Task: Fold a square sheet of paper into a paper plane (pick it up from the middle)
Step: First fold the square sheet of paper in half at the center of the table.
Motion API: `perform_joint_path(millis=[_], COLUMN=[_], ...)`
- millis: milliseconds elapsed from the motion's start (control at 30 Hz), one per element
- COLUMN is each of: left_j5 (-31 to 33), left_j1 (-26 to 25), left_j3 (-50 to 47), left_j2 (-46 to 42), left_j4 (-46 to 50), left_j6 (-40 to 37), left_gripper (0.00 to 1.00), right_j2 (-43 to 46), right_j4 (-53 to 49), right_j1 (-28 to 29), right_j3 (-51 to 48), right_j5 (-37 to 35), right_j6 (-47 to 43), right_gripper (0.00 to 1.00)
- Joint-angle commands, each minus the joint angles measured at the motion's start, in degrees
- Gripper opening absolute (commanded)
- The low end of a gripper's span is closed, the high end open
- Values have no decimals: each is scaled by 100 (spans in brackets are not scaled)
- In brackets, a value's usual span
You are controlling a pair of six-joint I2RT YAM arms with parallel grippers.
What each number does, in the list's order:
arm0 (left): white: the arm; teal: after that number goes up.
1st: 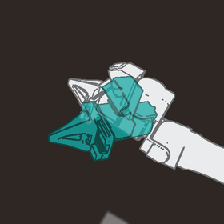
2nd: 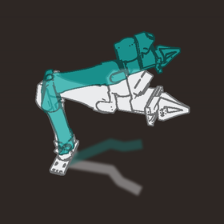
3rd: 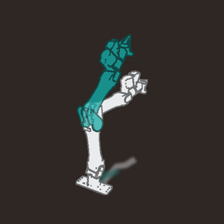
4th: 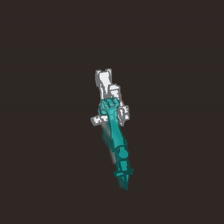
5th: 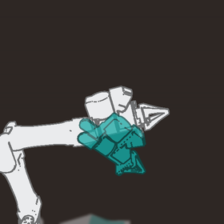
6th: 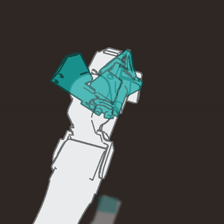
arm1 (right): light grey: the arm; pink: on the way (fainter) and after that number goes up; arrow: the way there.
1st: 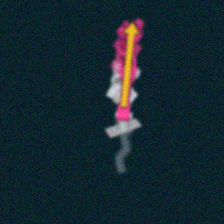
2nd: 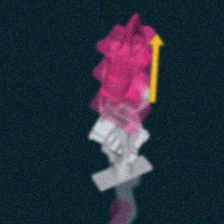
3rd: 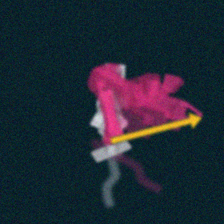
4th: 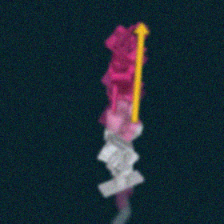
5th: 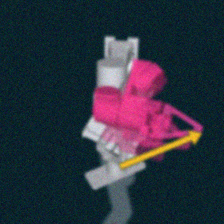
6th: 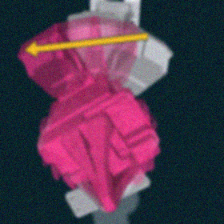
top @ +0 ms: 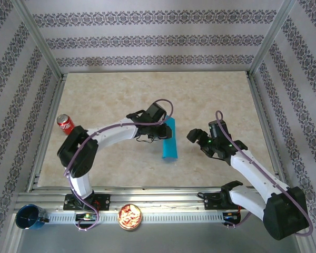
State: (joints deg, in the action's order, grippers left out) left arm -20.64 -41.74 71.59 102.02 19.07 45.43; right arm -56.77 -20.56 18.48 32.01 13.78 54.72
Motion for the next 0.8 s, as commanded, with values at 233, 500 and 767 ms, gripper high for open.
perform_joint_path(millis=[233, 500, 767], left_j5=[-1558, -1853, -1616], left_j1=[479, 570, 594], left_j3=[-1366, -1588, -1528], left_j2=[-430, 5, 296], left_j4=[-2720, -2813, -2408], left_j6=[613, 607, 533], left_gripper=[29, 30, 31], right_j2=[571, 84, -431], right_j4=[854, 935, 1411], right_j1=[-111, 0, 195], right_j3=[109, 212, 149], right_j5=[678, 916, 1221], right_j6=[-779, -629, -549], right_gripper=[86, 88, 85])
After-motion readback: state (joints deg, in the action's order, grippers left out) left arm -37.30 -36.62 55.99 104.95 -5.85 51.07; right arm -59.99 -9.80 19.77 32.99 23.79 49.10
